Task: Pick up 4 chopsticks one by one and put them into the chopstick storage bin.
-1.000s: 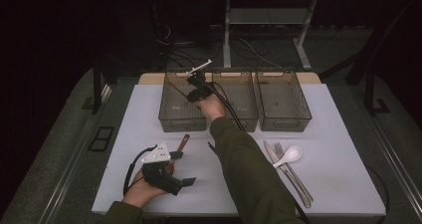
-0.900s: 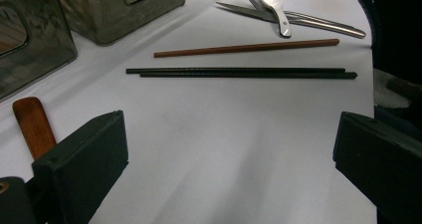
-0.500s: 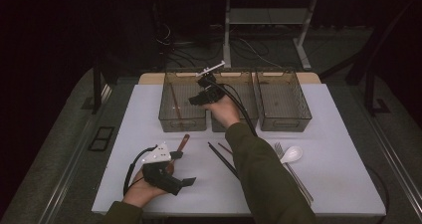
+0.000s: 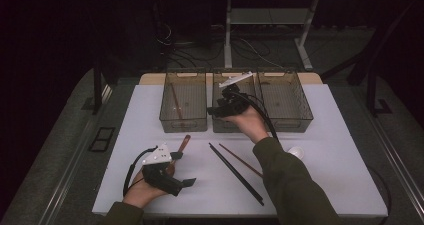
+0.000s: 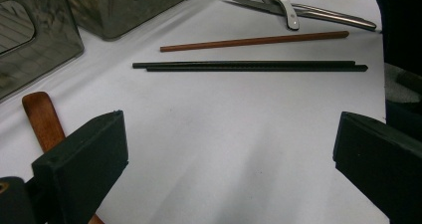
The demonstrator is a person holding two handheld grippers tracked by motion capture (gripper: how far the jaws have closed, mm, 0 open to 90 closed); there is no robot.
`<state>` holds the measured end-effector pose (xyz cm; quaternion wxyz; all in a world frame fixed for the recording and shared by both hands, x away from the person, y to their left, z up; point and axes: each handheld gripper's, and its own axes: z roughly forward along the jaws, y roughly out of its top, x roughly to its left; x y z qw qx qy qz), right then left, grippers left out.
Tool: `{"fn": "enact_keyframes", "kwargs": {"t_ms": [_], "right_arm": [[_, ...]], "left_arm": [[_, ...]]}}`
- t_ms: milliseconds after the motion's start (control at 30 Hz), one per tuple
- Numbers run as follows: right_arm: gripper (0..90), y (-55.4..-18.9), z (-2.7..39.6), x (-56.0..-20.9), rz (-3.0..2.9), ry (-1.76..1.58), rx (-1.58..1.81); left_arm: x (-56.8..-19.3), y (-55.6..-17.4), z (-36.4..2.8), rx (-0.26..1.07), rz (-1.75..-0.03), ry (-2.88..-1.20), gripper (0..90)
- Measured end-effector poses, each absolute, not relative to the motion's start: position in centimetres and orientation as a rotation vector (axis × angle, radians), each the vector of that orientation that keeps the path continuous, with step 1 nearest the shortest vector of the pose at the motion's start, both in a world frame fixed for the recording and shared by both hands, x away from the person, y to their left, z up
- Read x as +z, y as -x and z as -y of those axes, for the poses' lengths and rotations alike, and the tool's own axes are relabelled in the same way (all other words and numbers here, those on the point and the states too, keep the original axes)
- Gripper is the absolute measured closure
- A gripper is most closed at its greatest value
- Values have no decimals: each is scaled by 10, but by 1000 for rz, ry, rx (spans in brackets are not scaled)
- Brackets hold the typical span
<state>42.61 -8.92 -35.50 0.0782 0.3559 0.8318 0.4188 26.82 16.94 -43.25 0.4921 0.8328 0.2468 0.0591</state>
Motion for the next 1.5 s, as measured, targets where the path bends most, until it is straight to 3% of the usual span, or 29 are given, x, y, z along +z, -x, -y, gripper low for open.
{"fn": "enact_keyframes", "kwargs": {"t_ms": [1500], "right_arm": [[397,-319,200,-393,-2506,-926,1357]], "left_arm": [[-435,-268,-170,149,-607,-2035,4]]}}
